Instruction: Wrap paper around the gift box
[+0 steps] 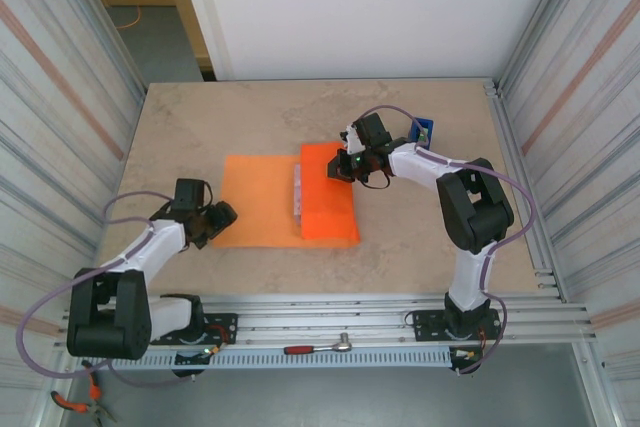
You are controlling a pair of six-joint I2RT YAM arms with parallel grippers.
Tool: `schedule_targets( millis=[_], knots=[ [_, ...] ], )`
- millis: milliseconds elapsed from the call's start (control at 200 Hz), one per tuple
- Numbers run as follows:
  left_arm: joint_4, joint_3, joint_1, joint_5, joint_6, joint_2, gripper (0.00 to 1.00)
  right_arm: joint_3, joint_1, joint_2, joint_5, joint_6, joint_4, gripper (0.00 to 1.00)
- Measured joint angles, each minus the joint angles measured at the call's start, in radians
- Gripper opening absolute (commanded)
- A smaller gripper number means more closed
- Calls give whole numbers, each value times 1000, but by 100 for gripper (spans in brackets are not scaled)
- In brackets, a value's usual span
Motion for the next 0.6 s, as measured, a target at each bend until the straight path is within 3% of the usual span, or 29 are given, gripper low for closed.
schedule_targets(
  millis=[215, 356, 471, 596],
  knots=[
    [6, 10, -3, 16, 20, 39, 74, 0, 0, 0, 0, 0, 0, 0],
    [42, 12, -66, 1, 34, 42, 74, 0, 0, 0, 0, 0, 0, 0],
    [134, 13, -124, 67, 37, 73, 75, 0, 0, 0, 0, 0, 0, 0],
    [185, 27, -130, 113, 51, 112, 75, 0, 0, 0, 0, 0, 0, 0]
  ],
)
